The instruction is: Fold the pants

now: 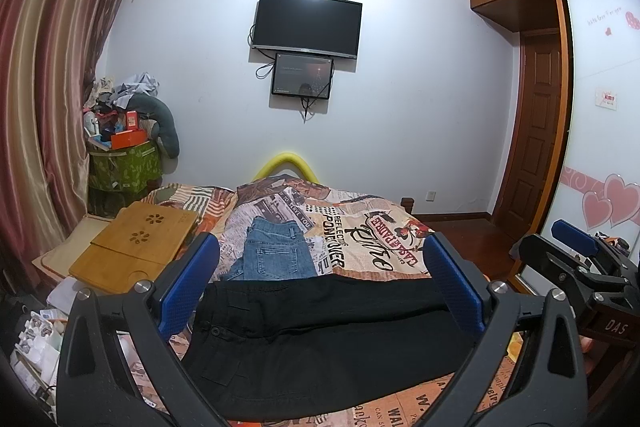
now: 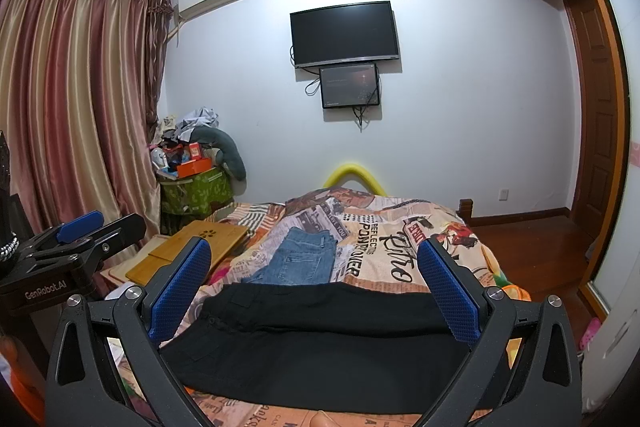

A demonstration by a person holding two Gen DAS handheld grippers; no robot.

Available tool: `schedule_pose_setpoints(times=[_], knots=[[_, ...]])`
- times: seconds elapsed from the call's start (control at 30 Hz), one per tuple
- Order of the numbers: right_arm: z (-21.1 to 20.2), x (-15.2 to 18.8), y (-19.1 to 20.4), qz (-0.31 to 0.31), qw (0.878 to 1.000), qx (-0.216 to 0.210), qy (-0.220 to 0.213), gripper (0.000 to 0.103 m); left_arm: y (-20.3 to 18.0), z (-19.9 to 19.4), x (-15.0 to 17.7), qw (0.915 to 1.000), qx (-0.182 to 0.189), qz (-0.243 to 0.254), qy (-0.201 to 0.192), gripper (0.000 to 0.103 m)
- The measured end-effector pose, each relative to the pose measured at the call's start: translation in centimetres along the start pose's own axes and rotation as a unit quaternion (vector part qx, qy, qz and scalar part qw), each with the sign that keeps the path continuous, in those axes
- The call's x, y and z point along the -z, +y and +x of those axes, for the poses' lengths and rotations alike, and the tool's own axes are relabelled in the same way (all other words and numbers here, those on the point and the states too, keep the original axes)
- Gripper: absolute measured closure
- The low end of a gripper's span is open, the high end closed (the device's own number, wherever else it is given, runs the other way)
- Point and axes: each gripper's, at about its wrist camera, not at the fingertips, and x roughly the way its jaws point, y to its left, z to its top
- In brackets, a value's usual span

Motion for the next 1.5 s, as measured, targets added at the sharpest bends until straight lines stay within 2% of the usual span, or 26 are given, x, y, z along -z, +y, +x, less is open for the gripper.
schedule_pose_setpoints(times=[1.17, 1.37, 1.5], knots=[[0.5, 0.4, 0.3, 0.001, 1.000, -0.005, 0.006, 0.000, 0.4, 0.6, 0.4, 1.0000, -0.001, -0.002, 0.006, 0.000], [2.0, 0.8, 0.0, -0.003, 1.000, 0.001, 0.018, 0.000, 1.0, 2.7, 0.7, 0.9997, -0.005, 0.000, 0.025, 0.000], [4.3, 1.6, -0.7, -0.006, 0.999, 0.007, 0.043, 0.000, 1.9, 5.3, 1.5, 0.9986, -0.015, -0.004, 0.050, 0.000]])
